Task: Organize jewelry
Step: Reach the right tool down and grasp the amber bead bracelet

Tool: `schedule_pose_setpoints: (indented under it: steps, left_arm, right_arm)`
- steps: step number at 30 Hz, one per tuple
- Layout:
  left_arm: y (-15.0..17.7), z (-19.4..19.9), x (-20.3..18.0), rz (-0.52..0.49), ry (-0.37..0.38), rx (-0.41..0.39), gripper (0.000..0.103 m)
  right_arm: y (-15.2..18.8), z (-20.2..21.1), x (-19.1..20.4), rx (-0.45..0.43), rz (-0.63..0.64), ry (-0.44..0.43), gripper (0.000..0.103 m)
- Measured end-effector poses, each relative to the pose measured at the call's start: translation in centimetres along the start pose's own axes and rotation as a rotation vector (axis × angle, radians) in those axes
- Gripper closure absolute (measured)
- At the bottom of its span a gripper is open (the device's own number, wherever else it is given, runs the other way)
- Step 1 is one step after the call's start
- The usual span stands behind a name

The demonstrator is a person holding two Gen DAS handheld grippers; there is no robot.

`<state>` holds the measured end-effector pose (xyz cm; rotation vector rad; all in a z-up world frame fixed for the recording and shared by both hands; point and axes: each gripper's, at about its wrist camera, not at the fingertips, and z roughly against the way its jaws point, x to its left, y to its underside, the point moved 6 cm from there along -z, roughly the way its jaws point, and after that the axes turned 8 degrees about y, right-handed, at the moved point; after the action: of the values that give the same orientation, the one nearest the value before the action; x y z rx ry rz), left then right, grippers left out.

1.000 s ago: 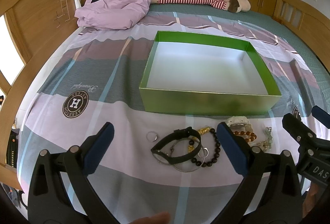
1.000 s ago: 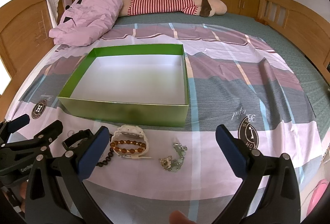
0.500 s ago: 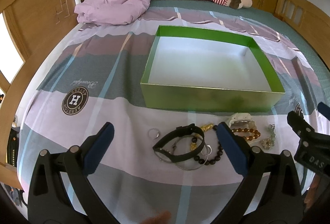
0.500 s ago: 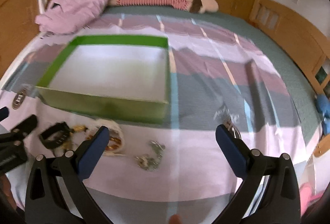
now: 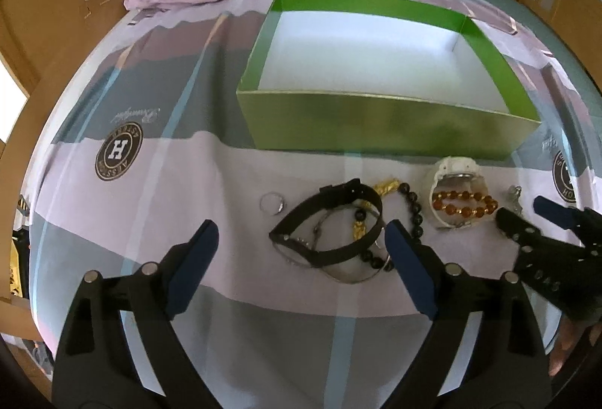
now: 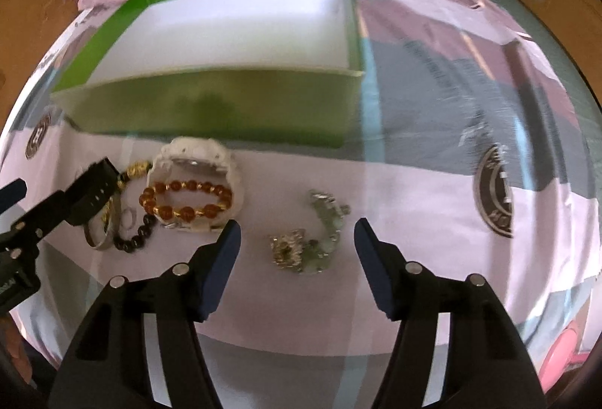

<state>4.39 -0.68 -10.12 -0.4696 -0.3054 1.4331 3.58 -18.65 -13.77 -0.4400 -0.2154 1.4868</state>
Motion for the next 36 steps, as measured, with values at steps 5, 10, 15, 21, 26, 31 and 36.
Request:
schedule_pose_setpoints:
  steps: [5, 10, 15, 21, 26, 31, 36]
  left_arm:
    - [0.2, -0.1, -0.2, -0.008, 0.001, 0.006, 0.012]
    - [0.2, -0.1, 0.1, -0.001, -0.004, 0.013, 0.012]
    - [0.1, -0.4, 0.7, 0.024, -0.007, 0.019, 0.012]
    - [0.2, -0.8, -0.2, 0.023, 0.056, 0.030, 0.012]
    - [0.9, -2.3, -1.5, -0.020, 0.058, 0.079, 0.018]
    - [1.6, -3.9, -0.5, 0.021, 0.030, 0.141, 0.034]
    - [1.1, -2.8, 0.8, 0.053, 0.038, 0.109, 0.034]
  right_arm:
    - [0.0, 0.3, 0.0, -0.006, -0.009, -0.035, 0.090]
    - [-0.8, 1.4, -0.5, -0.061, -0.011, -0.014, 0.090]
    - [-1.6, 2.3, -2.2, -0.085, -0.052, -0.026, 0.090]
    - [-1.6, 2.8, -2.3, -0.094, -0.074, -0.085, 0.072]
    - [-2.7, 2.2, 0.2, -0.111, -0.070, -0.207, 0.049]
    - [-2.5, -1.2, 3.1, -0.001, -0.006, -0.190, 0.079]
    - [-2.5, 0.1, 2.6, -0.025, -0.033, -0.227, 0.090]
